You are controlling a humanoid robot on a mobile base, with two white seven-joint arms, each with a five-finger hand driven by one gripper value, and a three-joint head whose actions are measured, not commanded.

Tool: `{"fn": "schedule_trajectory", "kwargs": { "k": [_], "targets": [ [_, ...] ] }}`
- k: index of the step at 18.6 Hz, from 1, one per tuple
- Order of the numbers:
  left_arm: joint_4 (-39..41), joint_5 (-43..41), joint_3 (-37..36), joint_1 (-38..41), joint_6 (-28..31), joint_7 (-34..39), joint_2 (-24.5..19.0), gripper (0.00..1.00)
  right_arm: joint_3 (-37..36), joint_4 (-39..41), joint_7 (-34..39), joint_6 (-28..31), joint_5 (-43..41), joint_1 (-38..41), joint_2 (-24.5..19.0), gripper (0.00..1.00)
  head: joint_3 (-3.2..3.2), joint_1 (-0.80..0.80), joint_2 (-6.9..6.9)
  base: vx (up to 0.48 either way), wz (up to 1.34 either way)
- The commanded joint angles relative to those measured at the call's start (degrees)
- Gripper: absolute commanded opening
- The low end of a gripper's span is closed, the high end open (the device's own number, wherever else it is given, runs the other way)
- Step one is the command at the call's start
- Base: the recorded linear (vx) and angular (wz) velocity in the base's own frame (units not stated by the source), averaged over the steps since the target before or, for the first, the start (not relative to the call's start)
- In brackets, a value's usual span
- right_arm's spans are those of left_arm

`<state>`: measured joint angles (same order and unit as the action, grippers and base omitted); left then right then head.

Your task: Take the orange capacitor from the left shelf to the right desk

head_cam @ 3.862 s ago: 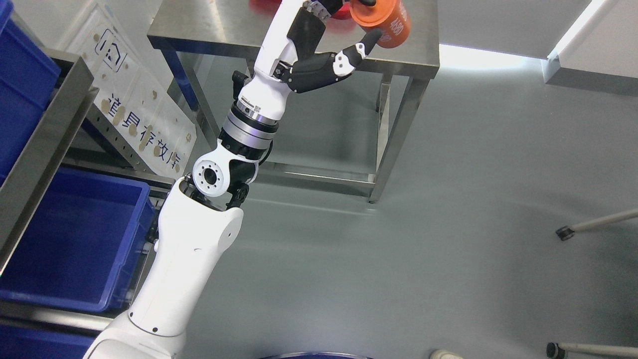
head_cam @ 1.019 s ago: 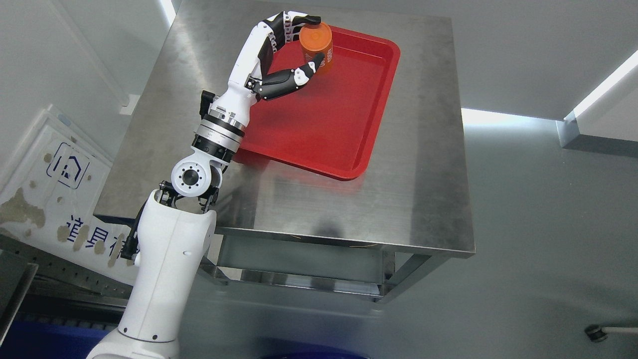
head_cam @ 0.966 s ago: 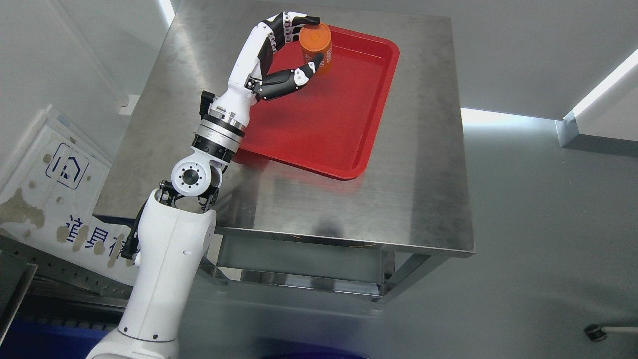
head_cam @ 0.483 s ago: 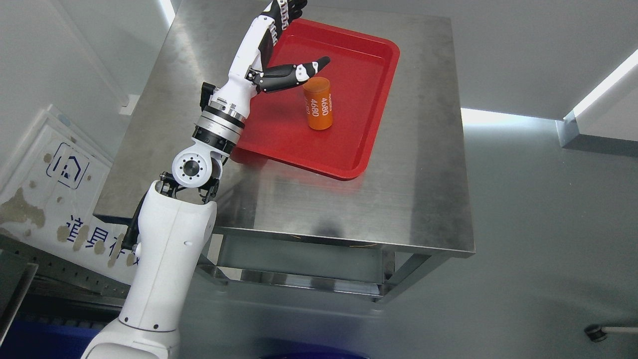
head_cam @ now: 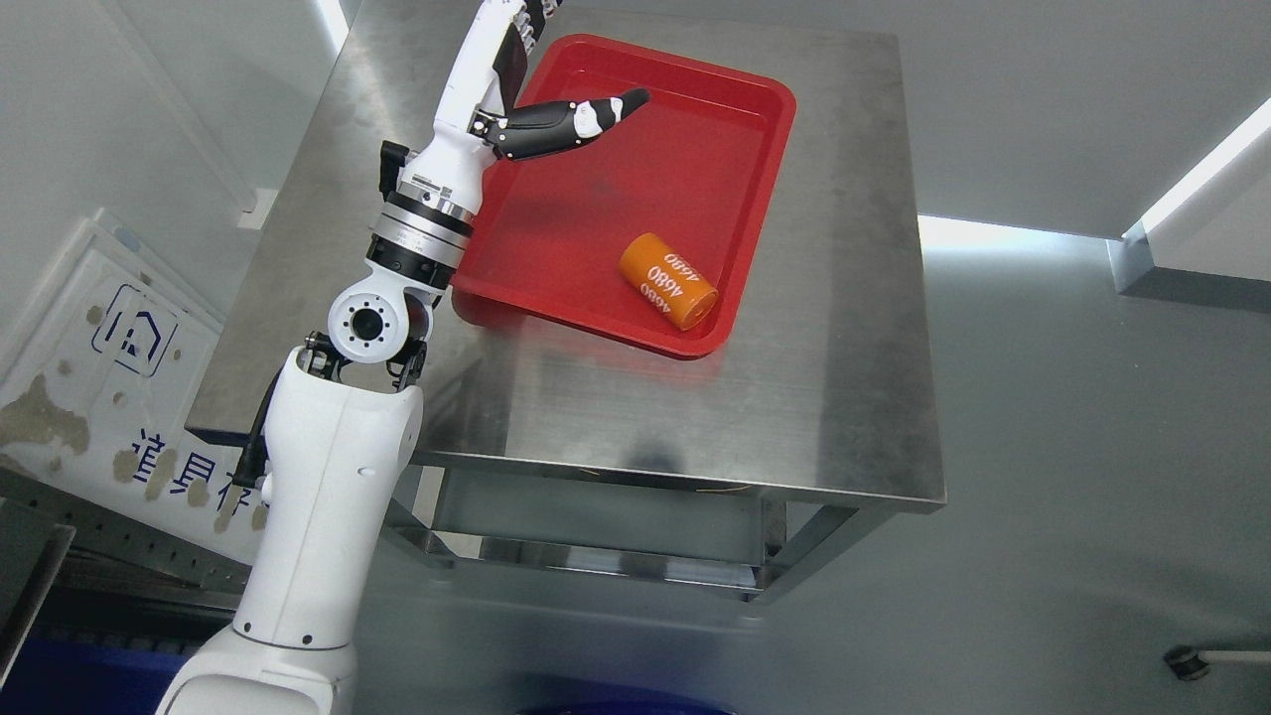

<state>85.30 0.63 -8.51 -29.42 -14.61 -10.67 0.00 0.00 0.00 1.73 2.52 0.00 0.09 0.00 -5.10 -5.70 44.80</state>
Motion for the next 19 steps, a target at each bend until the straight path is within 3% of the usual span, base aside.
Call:
{"fn": "schedule_trajectory", "kwargs": {
  "k": [1, 3, 7, 10, 13, 19],
  "targets": [
    [1.44, 6.91, 12.8, 3.57, 7.89, -0.05, -1.0, 0.98, -0.7, 1.32, 0.03, -0.24, 0.0, 1.85, 1.0, 1.0, 0.0, 0.0, 0.0, 0.0, 0.0],
    [2.76, 9.12, 16.58, 5.77, 12.57, 0.12, -1.0, 0.98, -0.7, 1.32, 0.03, -0.24, 0.0, 1.85, 1.0, 1.0, 0.0, 0.0, 0.0, 0.0, 0.0],
    [6.1, 9.13, 18.53, 12.01, 12.5, 0.21, -1.0, 0.99, -0.7, 1.32, 0.03, -0.24, 0.0, 1.85, 1.0, 1.0, 0.0, 0.0, 0.0, 0.0, 0.0],
    [9.35, 9.13, 19.85, 12.37, 12.15, 0.13, -1.0, 1.0, -0.62, 1.32, 0.03, -0.24, 0.0, 1.85, 1.0, 1.0, 0.0, 0.0, 0.0, 0.0, 0.0],
    [9.36, 9.04, 18.89, 12.45, 8.29, -0.05, -1.0, 1.0, -0.62, 1.32, 0.03, -0.24, 0.0, 1.85, 1.0, 1.0, 0.0, 0.0, 0.0, 0.0, 0.0],
    [9.36, 7.47, 16.42, 16.68, 8.28, 0.65, -1.0, 1.0, -0.7, 1.32, 0.12, -0.24, 0.0, 1.85, 1.0, 1.0, 0.0, 0.0, 0.0, 0.0, 0.0]
  ]
}}
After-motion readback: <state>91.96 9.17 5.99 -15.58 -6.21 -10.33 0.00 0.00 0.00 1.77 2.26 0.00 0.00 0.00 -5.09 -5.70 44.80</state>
